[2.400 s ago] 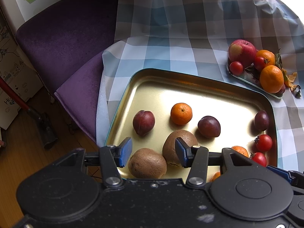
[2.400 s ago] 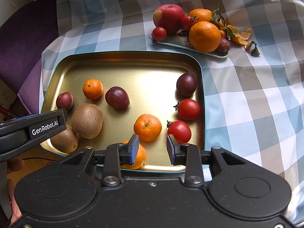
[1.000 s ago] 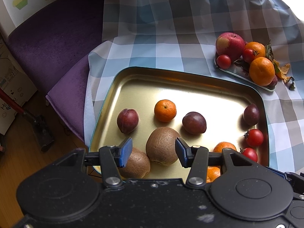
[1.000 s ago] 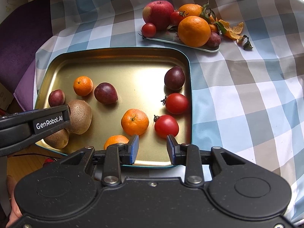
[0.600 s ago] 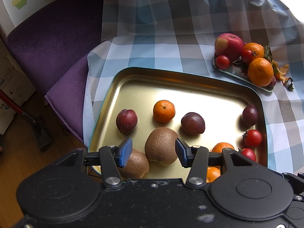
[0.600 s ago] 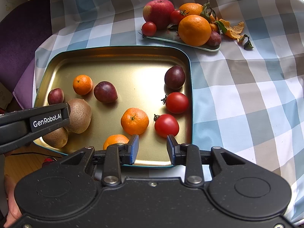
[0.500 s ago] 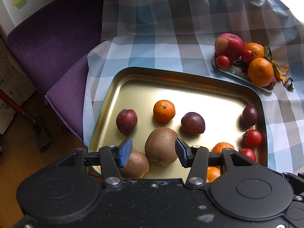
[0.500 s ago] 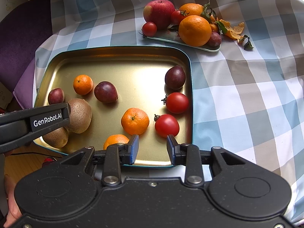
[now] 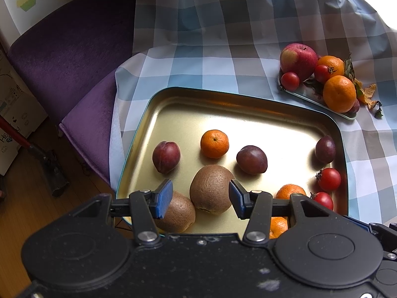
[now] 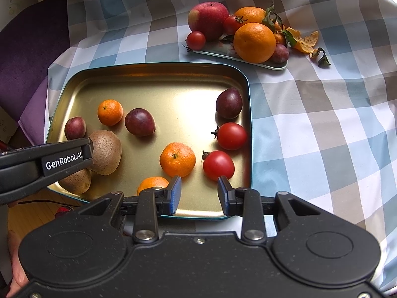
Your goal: Organize fruits
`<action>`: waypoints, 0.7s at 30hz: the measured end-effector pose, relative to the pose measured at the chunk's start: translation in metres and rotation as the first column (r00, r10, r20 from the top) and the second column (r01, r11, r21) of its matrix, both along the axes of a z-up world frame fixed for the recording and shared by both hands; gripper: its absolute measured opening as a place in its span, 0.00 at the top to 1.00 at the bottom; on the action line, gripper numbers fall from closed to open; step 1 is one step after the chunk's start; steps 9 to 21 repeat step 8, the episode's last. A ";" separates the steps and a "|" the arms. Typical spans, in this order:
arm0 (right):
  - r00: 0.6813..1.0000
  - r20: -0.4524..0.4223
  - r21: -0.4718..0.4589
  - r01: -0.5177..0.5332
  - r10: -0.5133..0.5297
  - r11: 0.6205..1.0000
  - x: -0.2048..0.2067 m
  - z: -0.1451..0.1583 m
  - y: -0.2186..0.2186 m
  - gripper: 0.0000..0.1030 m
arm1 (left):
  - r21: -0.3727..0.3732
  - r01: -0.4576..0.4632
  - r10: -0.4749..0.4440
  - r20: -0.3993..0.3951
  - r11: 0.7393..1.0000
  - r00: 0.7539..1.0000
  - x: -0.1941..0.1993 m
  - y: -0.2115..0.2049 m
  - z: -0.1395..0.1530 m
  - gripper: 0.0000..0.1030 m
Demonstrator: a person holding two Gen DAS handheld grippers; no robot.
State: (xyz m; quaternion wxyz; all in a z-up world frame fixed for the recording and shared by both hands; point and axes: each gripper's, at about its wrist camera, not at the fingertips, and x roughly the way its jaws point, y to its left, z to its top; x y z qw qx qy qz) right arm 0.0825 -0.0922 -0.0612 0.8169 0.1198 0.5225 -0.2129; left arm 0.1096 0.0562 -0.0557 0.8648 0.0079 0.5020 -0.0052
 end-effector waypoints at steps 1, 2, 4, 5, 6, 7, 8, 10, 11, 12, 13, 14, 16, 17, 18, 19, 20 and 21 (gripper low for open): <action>1.000 0.000 -0.001 -0.001 0.001 1.000 0.000 0.000 0.000 0.60 | 0.002 0.000 0.000 0.001 1.000 1.000 -0.001 0.000 0.000 0.50; 1.000 0.001 -0.003 -0.001 0.001 1.000 0.000 0.001 0.001 0.60 | 0.003 0.001 -0.001 0.001 1.000 1.000 -0.001 0.000 0.001 0.50; 1.000 0.002 -0.004 -0.002 0.002 1.000 0.000 0.002 0.002 0.60 | 0.003 0.000 0.000 0.003 1.000 1.000 -0.002 0.000 0.002 0.50; 1.000 0.002 -0.004 -0.002 0.002 1.000 0.000 0.002 0.002 0.60 | 0.003 -0.001 0.001 0.005 1.000 1.000 -0.002 0.000 0.003 0.50; 1.000 0.003 -0.004 -0.002 0.002 1.000 0.000 0.002 0.002 0.60 | 0.003 -0.002 0.002 0.006 1.000 1.000 -0.002 0.000 0.003 0.50; 1.000 0.004 -0.004 -0.003 0.003 1.000 0.000 0.002 0.002 0.60 | 0.001 -0.004 0.004 0.009 1.000 1.000 -0.003 0.001 0.005 0.50; 1.000 0.005 -0.005 -0.004 0.004 1.000 0.000 0.003 0.003 0.60 | 0.000 -0.005 0.005 0.010 1.000 1.000 -0.004 0.001 0.005 0.50; 1.000 0.005 -0.005 -0.004 0.004 1.000 0.000 0.003 0.003 0.60 | 0.000 -0.005 0.005 0.010 1.000 1.000 -0.004 0.001 0.005 0.50; 1.000 0.005 -0.005 -0.004 0.004 1.000 0.000 0.003 0.003 0.60 | 0.000 -0.005 0.005 0.010 1.000 1.000 -0.004 0.001 0.005 0.50; 1.000 0.005 -0.005 -0.004 0.004 1.000 0.000 0.003 0.003 0.60 | 0.000 -0.005 0.005 0.010 1.000 1.000 -0.004 0.001 0.005 0.50; 1.000 0.005 -0.005 -0.004 0.004 1.000 0.000 0.003 0.003 0.60 | 0.000 -0.005 0.005 0.010 1.000 1.000 -0.004 0.001 0.005 0.50; 1.000 0.005 -0.005 -0.004 0.004 1.000 0.000 0.003 0.003 0.60 | 0.000 -0.005 0.005 0.010 1.000 1.000 -0.004 0.001 0.005 0.50; 1.000 0.005 -0.005 -0.004 0.004 1.000 0.000 0.003 0.003 0.60 | 0.000 -0.005 0.005 0.010 1.000 1.000 -0.004 0.001 0.005 0.50; 1.000 0.005 -0.005 -0.004 0.004 1.000 0.000 0.003 0.003 0.60 | 0.000 -0.005 0.005 0.010 1.000 1.000 -0.004 0.001 0.005 0.50; 1.000 0.005 -0.005 -0.004 0.004 1.000 0.000 0.003 0.003 0.60 | 0.000 -0.005 0.005 0.010 1.000 1.000 -0.004 0.001 0.005 0.50; 1.000 0.005 -0.005 -0.004 0.004 1.000 0.000 0.003 0.003 0.60 | 0.000 -0.005 0.005 0.010 1.000 1.000 -0.004 0.001 0.005 0.50; 1.000 0.005 -0.005 -0.004 0.004 1.000 0.000 0.003 0.003 0.60 | 0.000 -0.005 0.005 0.010 1.000 1.000 -0.004 0.001 0.005 0.50; 1.000 0.005 -0.005 -0.004 0.004 1.000 0.000 0.003 0.003 0.60 | 0.000 -0.005 0.005 0.010 1.000 1.000 -0.004 0.001 0.005 0.50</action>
